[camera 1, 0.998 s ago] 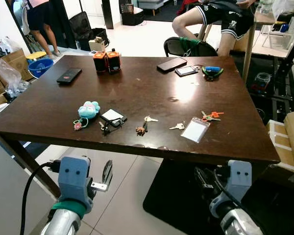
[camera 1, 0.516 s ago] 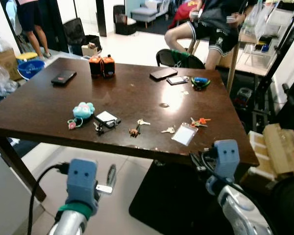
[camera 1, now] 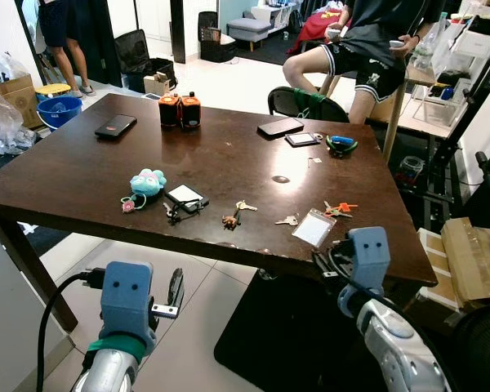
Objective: Hang keys on a hook
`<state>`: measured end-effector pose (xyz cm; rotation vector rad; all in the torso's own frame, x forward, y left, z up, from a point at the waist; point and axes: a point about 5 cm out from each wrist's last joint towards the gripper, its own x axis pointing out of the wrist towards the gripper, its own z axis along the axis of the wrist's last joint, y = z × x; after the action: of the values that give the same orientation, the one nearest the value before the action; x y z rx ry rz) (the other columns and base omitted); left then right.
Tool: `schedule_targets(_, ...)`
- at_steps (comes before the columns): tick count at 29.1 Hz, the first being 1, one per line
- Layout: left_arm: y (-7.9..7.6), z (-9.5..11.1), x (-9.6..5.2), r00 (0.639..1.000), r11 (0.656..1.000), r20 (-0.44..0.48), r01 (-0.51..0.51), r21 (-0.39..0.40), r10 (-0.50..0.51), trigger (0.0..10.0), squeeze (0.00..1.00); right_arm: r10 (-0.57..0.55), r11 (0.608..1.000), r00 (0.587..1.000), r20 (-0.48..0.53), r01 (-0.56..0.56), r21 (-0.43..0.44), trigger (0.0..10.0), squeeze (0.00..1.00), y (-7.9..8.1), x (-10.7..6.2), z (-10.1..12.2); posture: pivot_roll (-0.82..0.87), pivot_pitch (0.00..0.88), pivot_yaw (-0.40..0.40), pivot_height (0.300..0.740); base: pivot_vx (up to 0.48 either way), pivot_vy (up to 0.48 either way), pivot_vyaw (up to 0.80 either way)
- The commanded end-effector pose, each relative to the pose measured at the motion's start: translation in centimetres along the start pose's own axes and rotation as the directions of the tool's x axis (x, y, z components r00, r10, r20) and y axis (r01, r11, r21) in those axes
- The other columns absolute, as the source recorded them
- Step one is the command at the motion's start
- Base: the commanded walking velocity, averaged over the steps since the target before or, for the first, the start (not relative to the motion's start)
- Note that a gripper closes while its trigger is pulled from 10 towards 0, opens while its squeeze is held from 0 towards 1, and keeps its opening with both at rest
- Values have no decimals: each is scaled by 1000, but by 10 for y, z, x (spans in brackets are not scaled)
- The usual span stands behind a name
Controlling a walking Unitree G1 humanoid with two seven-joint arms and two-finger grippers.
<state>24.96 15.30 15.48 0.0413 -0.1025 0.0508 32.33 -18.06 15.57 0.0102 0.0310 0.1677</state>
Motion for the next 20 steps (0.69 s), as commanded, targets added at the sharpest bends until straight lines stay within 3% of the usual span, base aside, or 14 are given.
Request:
schedule_targets(1, 10, -7, -1, 997, 997, -35, -71, -26, 70, 10000, 0, -18, 1000, 1000, -24, 18, -3, 10000, 0, -5, -4, -7, -93, 90, 61, 740, 0, 0, 0)
schedule_targets(5, 19, -5, -1, 994, 994, -33, -102, -45, 101, 10000, 0, -47, 998, 997, -55, 48, 28, 10000, 0, -7, -12, -16, -99, 95, 83, 740, 0, 0, 0)
schedule_targets(8, 18, -1, -1, 998, 996, -7, -68, -55, 68, 10000, 0, -51, 998, 998, -49, 52, 33, 10000, 0, -5, -14, -15, -102, 94, 90, 740, 0, 0, 0)
schedule_targets(20, 18, 5, 1, 999, 995, 13, -49, -82, 51, 10000, 0, -53, 996, 997, -53, 56, 63, 10000, 0, -1, -18, -15, -98, 99, 102, 740, 308, 0, 0)
